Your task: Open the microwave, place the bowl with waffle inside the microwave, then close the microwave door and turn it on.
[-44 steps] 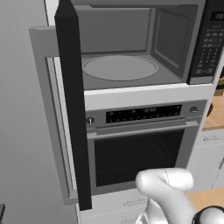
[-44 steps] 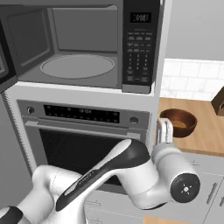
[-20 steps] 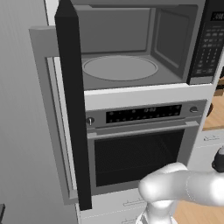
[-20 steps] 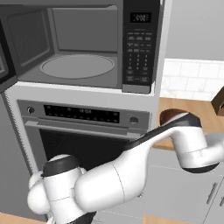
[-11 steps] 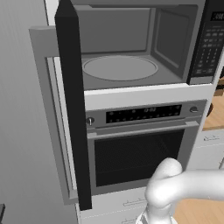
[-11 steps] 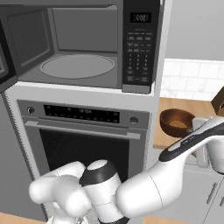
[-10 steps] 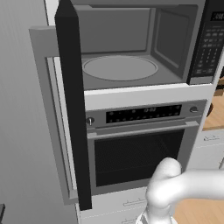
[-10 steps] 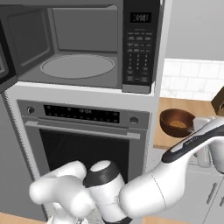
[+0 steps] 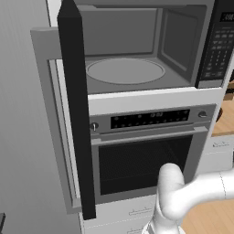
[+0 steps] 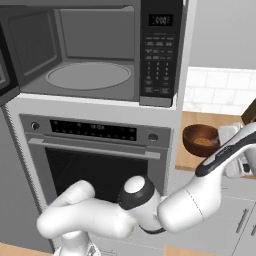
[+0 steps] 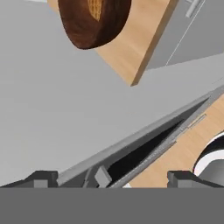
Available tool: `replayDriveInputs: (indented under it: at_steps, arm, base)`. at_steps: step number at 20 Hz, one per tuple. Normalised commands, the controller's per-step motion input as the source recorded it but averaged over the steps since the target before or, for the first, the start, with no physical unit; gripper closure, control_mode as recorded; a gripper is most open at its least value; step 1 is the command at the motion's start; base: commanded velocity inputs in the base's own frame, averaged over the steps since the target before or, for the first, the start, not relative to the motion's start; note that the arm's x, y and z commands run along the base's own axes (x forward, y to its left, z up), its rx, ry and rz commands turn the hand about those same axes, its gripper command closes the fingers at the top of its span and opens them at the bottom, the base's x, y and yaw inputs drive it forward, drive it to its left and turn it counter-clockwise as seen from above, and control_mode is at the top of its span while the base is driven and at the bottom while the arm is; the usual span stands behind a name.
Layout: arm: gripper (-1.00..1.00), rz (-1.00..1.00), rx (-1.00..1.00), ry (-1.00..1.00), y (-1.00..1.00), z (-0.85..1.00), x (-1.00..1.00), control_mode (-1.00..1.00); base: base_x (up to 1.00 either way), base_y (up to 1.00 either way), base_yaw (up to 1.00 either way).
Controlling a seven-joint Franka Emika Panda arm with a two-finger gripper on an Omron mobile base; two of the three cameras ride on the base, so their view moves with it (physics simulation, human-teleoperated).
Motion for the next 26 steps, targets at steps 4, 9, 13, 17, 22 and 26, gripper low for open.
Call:
replayDriveInputs:
  at_steps: [4, 9, 13, 17, 22, 26]
  arm:
    - [-1.0, 0.0, 0.0, 0.01, 0.11, -0.37, 0.13, -1.0]
    - [-1.0, 0.0, 0.0, 0.0, 0.01, -0.39, 0.0, -1.0]
    - [-1.0, 0.0, -0.01, 0.0, 0.49, -0.18, 0.08, -1.0]
    - [-1.0, 0.02, -0.02, 0.0, 0.45, -0.02, 0.14, -1.0]
    - [-1.0, 0.07, -0.07, 0.0, 0.4, -0.01, 0.09, -1.0]
    - [-1.0, 0.06, -0.06, 0.0, 0.39, -0.04, 0.01, -1.0]
  base:
    - [0.0, 0.0, 0.0]
    - [0.0, 0.0, 0.0]
    - [0.0, 0.0, 0.0]
    - [0.0, 0.0, 0.0]
    - [0.0, 0.0, 0.0]
    - [0.0, 0.0, 0.0]
